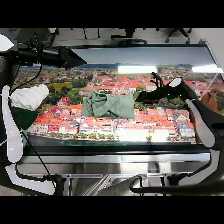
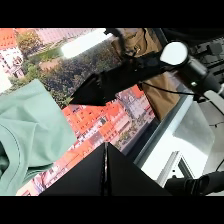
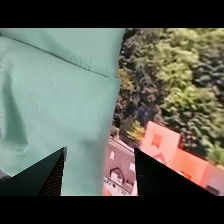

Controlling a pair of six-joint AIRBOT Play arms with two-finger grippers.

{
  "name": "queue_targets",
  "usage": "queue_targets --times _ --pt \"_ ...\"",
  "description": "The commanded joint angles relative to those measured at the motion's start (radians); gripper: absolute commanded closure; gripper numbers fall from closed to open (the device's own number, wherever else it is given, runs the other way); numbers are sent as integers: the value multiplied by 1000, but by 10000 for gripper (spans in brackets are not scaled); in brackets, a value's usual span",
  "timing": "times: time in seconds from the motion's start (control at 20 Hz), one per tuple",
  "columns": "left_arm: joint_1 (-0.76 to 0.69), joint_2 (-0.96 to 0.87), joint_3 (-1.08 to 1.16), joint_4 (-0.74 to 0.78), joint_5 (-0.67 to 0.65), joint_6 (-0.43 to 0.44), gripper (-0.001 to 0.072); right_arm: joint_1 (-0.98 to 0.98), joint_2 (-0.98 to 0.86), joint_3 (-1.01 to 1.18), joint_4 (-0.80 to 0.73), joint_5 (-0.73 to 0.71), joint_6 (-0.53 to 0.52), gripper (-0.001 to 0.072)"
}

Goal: Fold the shirts.

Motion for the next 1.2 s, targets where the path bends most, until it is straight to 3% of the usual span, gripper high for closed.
queue_targets --times 0.0,0.15,0.2,0.25,0.3,0.6,0.8,1.15 --pt "-1 -1 0 1 0 1 692 45 -100 -2 112 0 -44 233" --pt "-1 -1 0 1 0 2 691 89 -119 -1 182 -15 -96 251" --pt "-1 -1 0 1 0 3 692 96 -118 5 211 -14 -120 394" --pt "-1 -1 0 1 0 3 692 98 -114 19 241 -2 -157 605" --pt "-1 -1 0 1 -1 3 692 97 -103 44 261 17 -185 693" --pt "-1 -1 0 1 -17 3 692 -33 114 415 248 67 -180 695" --pt "-1 -1 0 1 -32 3 692 -284 175 624 97 87 61 695" --pt "-1 -1 0 1 -34 3 692 -766 130 631 -19 88 397 695"
